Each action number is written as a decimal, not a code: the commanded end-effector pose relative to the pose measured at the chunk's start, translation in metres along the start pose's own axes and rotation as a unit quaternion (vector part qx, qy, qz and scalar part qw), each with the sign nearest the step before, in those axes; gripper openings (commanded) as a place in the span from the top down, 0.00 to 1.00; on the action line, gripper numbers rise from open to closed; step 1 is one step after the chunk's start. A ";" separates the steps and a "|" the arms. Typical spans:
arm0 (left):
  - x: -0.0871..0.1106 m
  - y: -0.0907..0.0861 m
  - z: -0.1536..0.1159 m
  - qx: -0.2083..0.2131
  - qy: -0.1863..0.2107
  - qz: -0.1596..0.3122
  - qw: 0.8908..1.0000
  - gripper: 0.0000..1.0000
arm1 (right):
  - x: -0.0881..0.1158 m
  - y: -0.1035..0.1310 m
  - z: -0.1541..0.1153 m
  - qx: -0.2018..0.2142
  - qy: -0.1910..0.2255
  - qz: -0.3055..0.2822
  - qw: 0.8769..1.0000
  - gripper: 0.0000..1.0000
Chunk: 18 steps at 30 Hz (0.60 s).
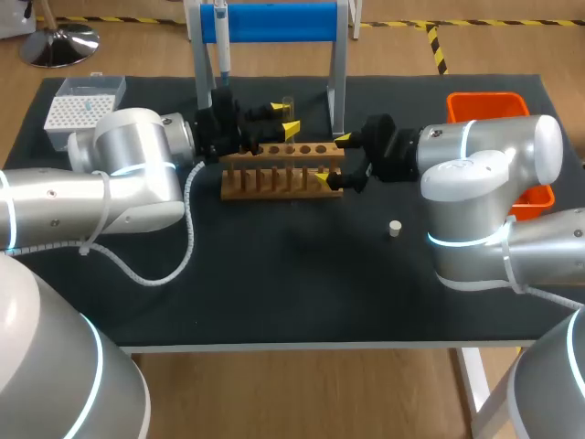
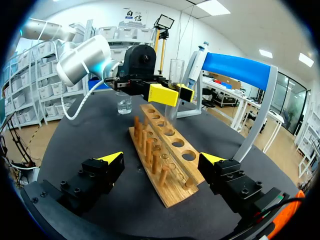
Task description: Invert the test tube, pick up the pipette, mount the tip to pipette, aspirate from beaker and dispense into the tube, eject the tip, return the pipette, and cap with the stopper.
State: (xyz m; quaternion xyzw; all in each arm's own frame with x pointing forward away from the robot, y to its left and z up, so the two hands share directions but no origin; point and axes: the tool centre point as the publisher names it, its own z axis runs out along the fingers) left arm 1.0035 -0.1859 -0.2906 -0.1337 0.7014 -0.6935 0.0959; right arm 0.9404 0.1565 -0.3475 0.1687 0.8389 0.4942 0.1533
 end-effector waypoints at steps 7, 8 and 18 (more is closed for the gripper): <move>0.005 -0.032 -0.013 -0.034 -0.003 0.003 0.999 0.00 | 0.000 -0.001 -0.001 -0.001 0.000 0.000 1.000 0.00; 0.006 -0.035 -0.016 -0.039 -0.005 0.003 0.999 0.00 | 0.000 -0.001 -0.001 -0.001 0.000 0.000 1.000 0.00; 0.028 -0.059 -0.083 -0.106 -0.049 -0.006 0.993 0.00 | 0.000 -0.001 -0.001 -0.001 0.000 0.000 1.000 0.00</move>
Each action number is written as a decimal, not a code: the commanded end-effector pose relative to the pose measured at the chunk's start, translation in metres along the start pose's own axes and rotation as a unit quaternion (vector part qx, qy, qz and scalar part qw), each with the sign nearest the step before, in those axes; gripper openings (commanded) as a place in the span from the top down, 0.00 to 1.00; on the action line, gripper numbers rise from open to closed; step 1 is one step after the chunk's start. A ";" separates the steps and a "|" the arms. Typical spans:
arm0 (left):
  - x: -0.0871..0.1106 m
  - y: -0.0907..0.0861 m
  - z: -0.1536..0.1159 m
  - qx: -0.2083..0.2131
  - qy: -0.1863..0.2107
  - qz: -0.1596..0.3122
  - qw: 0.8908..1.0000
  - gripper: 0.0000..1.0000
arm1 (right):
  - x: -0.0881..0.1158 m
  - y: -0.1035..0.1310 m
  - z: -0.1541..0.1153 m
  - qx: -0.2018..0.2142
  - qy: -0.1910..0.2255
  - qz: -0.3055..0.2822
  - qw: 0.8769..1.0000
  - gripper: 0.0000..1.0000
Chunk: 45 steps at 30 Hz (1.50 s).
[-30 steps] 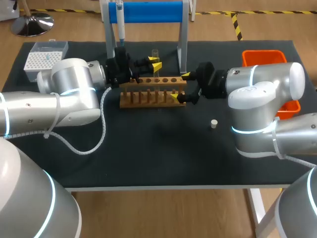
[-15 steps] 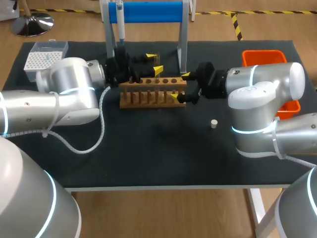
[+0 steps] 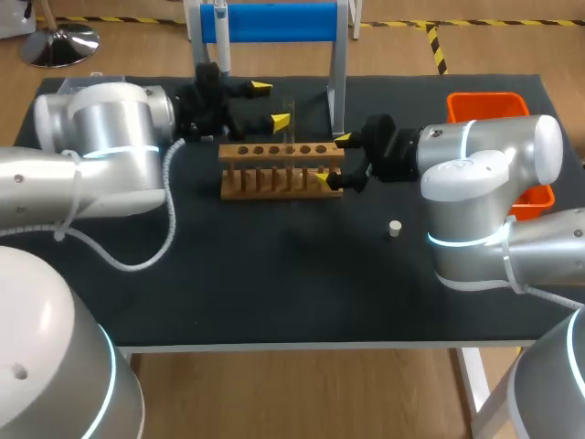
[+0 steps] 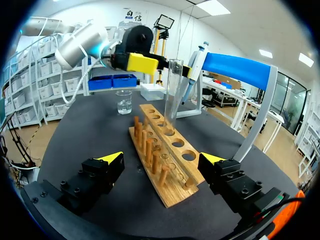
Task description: Invert the test tube, pick up the pipette, mount the tip to pipette, aspirate from beaker and dispense into the tube, eject the tip, return the pipette, and cap with the stopper.
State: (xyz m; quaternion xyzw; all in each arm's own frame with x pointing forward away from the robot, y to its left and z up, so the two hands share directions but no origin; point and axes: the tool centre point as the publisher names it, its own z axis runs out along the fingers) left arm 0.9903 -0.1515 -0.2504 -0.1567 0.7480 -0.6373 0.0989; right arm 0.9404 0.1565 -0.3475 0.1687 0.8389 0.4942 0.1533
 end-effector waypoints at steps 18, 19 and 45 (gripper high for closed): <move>0.053 -0.013 -0.148 -0.068 -0.116 -0.024 0.991 0.00 | 0.000 -0.001 -0.001 -0.001 0.000 0.000 1.000 0.00; 0.053 -0.013 -0.148 -0.068 -0.116 -0.024 0.991 0.00 | 0.000 -0.001 -0.001 -0.001 0.000 0.000 1.000 0.00; -0.008 0.037 -0.333 -0.175 -0.343 -0.079 0.919 0.00 | 0.000 -0.001 -0.001 -0.001 0.000 0.000 1.000 0.00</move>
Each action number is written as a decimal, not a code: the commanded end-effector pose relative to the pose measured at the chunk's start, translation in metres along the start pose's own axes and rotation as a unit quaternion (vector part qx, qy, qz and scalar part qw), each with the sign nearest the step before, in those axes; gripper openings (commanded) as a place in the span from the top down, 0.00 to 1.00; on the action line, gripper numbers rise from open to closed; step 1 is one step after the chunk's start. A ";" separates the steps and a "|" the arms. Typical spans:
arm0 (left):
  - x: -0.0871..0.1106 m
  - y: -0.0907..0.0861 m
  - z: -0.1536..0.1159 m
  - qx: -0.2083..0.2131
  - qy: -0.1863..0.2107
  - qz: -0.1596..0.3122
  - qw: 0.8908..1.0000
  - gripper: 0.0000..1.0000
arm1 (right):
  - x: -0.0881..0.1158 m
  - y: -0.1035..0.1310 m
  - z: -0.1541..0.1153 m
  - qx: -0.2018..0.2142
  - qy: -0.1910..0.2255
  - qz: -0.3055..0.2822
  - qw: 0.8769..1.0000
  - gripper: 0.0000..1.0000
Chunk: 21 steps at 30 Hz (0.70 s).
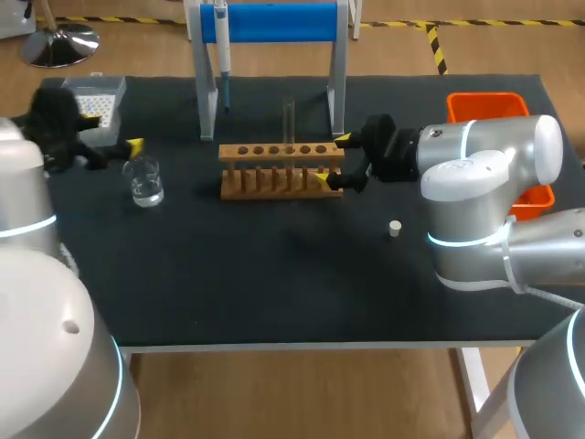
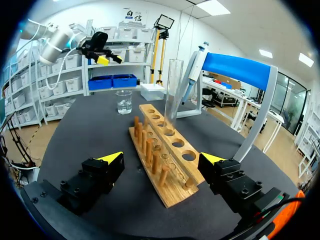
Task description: Invert the test tube, pick up the pipette, mount the tip to pipette, aspirate from beaker and dispense into the tube, eject the tip, return the pipette, and cap with the stopper.
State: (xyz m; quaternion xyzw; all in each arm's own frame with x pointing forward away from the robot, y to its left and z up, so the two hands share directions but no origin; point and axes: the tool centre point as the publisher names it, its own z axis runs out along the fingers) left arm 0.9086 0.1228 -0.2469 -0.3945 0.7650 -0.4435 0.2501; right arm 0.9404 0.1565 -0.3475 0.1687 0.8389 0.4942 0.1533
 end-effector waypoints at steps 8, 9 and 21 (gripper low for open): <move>-0.059 0.037 -0.073 -0.038 -0.122 -0.063 0.990 0.00 | 0.000 -0.001 -0.001 -0.001 0.000 0.000 1.000 0.00; -0.061 0.038 -0.073 -0.041 -0.126 -0.063 0.989 0.00 | 0.000 -0.001 -0.001 -0.001 0.000 0.000 1.000 0.00; -0.095 0.043 -0.066 -0.045 -0.189 -0.068 0.979 0.00 | 0.000 -0.001 -0.001 -0.001 0.000 0.000 1.000 0.00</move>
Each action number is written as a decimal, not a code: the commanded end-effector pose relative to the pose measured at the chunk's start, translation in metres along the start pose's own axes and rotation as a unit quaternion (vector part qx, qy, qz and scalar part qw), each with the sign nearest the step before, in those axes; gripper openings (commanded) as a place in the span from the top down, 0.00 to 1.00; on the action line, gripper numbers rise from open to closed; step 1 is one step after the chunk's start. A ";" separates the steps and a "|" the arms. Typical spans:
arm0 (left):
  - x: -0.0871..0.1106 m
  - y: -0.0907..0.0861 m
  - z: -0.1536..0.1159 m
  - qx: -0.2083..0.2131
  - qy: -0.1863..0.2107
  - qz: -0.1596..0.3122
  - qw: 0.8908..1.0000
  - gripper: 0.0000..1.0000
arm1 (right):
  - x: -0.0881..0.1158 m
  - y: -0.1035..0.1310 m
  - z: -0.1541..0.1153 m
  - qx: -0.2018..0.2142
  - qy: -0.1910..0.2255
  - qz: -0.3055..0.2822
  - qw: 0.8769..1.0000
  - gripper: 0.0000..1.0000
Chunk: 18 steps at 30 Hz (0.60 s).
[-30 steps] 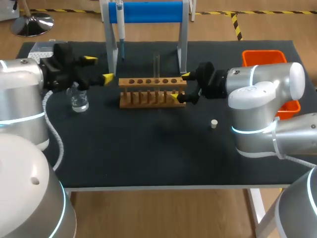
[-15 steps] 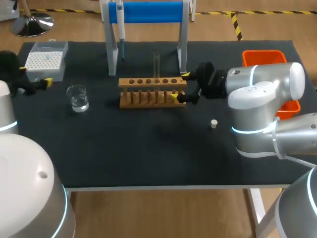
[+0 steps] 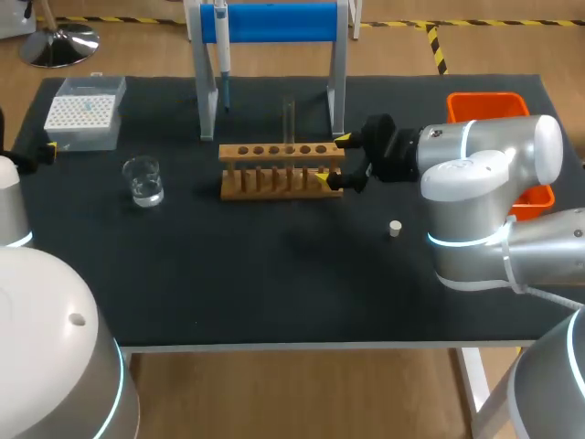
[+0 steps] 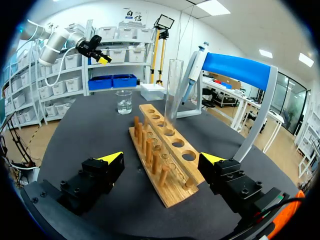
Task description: Invert the test tube, pick up the pipette, mount the tip to pipette, aspirate from beaker and dispense into the tube, eject the tip, return the pipette, and cap with the stopper.
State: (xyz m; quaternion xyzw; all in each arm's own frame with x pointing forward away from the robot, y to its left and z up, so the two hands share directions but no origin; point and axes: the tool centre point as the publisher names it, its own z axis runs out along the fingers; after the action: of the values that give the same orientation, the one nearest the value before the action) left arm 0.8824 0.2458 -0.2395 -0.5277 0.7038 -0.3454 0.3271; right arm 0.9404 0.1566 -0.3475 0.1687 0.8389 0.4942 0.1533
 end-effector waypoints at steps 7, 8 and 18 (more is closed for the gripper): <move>-0.012 -0.004 0.040 0.014 -0.017 -0.011 1.000 0.00 | 0.000 -0.001 -0.001 -0.001 0.000 0.000 1.000 0.00; -0.013 -0.005 0.044 0.014 -0.017 -0.011 1.000 0.00 | 0.000 -0.001 -0.001 -0.001 0.000 0.000 1.000 0.00; -0.022 -0.012 0.084 0.017 -0.009 -0.016 1.000 0.00 | 0.000 -0.001 -0.001 -0.001 0.000 0.000 1.000 0.00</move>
State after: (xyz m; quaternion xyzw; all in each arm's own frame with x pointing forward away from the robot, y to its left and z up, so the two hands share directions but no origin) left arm 0.9443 0.2537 -0.2635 -0.5351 0.6873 -0.3592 0.3351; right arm 0.9404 0.1565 -0.3475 0.1687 0.8389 0.4942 0.1534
